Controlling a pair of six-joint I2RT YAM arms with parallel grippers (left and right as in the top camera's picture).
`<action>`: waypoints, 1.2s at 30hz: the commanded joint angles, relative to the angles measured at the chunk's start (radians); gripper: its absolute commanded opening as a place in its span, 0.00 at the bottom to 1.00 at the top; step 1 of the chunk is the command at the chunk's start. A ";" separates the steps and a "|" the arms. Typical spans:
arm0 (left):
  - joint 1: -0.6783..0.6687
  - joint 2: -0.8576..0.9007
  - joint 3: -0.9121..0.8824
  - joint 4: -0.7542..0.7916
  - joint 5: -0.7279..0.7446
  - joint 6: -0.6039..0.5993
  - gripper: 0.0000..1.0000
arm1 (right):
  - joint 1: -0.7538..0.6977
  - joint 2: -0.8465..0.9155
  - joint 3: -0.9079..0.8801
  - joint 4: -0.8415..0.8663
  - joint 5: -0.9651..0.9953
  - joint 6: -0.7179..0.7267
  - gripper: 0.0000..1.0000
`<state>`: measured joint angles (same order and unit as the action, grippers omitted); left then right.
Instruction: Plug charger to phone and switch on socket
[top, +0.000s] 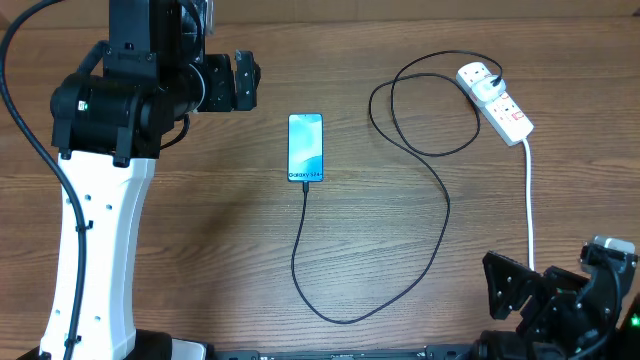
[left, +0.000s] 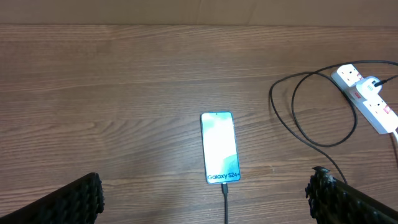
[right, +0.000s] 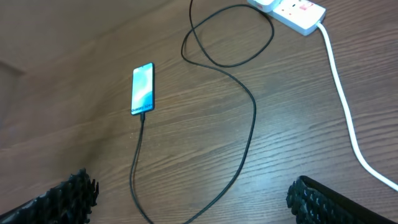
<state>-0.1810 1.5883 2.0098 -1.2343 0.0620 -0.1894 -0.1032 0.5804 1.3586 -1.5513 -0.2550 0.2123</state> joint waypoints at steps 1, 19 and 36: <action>0.004 0.003 0.001 0.003 -0.014 -0.017 1.00 | 0.005 -0.005 -0.029 0.014 0.007 -0.032 1.00; 0.004 0.004 0.001 0.003 -0.014 -0.017 1.00 | 0.050 -0.198 -0.373 0.426 -0.019 -0.056 1.00; 0.004 0.004 0.001 0.003 -0.014 -0.017 0.99 | 0.111 -0.302 -0.484 0.503 0.003 -0.064 1.00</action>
<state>-0.1810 1.5883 2.0094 -1.2339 0.0620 -0.1894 0.0017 0.3023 0.8959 -1.0698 -0.2687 0.1566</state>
